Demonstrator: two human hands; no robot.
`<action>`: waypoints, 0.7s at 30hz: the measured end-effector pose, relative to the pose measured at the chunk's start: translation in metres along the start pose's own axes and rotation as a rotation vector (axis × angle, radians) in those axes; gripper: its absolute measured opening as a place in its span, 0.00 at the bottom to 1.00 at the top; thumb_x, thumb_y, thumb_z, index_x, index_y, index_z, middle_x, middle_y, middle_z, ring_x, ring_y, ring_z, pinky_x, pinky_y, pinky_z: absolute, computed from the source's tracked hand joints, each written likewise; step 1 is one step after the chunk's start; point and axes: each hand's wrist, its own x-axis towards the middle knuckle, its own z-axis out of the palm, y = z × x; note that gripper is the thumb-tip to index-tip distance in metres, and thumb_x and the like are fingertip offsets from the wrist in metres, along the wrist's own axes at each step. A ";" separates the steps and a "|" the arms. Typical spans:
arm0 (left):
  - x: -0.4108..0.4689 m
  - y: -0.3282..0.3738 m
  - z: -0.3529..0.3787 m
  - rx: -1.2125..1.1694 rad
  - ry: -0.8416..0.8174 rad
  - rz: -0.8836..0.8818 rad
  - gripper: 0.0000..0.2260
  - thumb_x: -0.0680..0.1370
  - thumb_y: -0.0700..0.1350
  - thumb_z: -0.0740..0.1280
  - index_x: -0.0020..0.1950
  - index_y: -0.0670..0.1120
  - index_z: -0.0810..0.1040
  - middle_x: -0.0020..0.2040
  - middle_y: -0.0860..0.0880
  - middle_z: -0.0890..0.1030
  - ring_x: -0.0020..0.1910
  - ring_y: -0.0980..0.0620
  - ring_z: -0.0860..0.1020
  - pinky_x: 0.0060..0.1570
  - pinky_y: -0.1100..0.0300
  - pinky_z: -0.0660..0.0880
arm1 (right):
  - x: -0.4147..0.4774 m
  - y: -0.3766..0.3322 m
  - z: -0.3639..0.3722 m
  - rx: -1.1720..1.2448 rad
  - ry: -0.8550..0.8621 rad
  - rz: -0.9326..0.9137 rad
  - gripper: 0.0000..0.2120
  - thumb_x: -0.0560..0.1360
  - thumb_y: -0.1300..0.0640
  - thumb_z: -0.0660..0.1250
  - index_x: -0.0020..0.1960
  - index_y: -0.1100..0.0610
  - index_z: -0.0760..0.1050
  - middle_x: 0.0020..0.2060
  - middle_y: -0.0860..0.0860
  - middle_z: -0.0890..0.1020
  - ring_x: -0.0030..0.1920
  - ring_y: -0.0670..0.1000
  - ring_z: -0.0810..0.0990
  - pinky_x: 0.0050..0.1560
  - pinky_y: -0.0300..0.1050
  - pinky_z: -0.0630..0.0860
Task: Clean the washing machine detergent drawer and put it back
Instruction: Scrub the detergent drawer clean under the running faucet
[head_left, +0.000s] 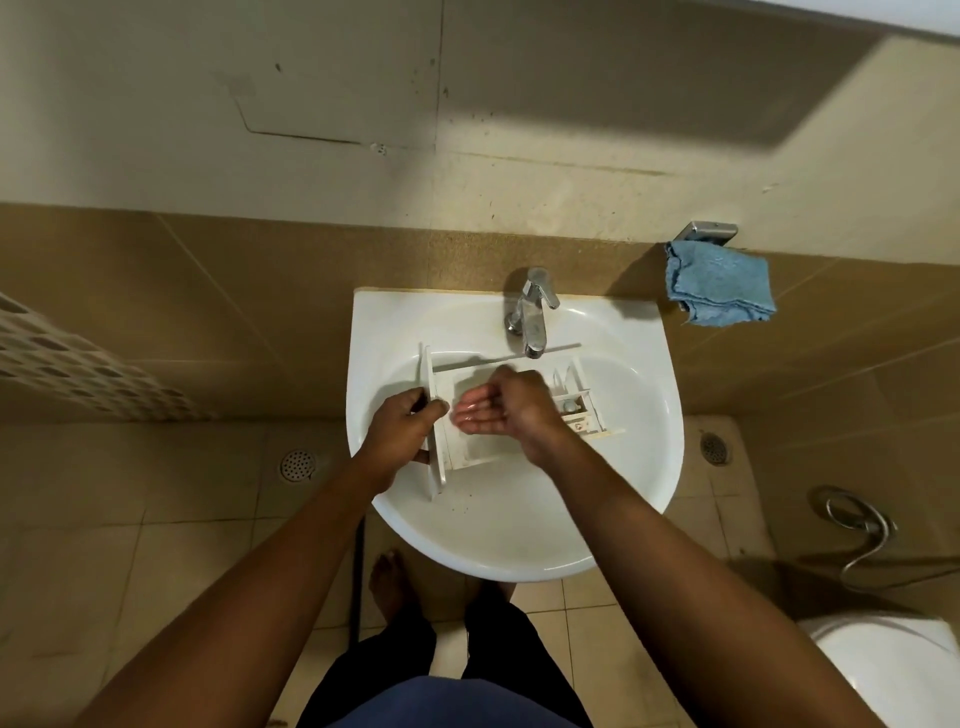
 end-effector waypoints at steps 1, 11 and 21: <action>0.000 0.000 0.000 0.010 0.001 0.004 0.10 0.84 0.47 0.66 0.62 0.48 0.83 0.53 0.42 0.86 0.51 0.42 0.85 0.42 0.45 0.86 | 0.001 0.003 0.011 -0.041 -0.033 -0.024 0.20 0.83 0.61 0.55 0.51 0.75 0.80 0.44 0.69 0.85 0.46 0.67 0.87 0.49 0.58 0.86; -0.002 0.002 0.003 0.058 0.024 0.013 0.10 0.82 0.47 0.69 0.57 0.42 0.82 0.45 0.40 0.80 0.46 0.45 0.82 0.39 0.48 0.85 | 0.044 -0.001 0.033 -0.044 0.047 -0.316 0.12 0.78 0.70 0.61 0.49 0.65 0.84 0.49 0.67 0.85 0.51 0.60 0.86 0.62 0.54 0.82; -0.009 0.003 0.002 0.023 0.042 0.033 0.11 0.82 0.47 0.69 0.58 0.40 0.81 0.43 0.47 0.79 0.44 0.47 0.83 0.42 0.43 0.86 | 0.042 -0.016 0.005 -0.751 0.179 -0.635 0.09 0.78 0.64 0.68 0.51 0.58 0.87 0.50 0.52 0.88 0.52 0.50 0.84 0.62 0.45 0.78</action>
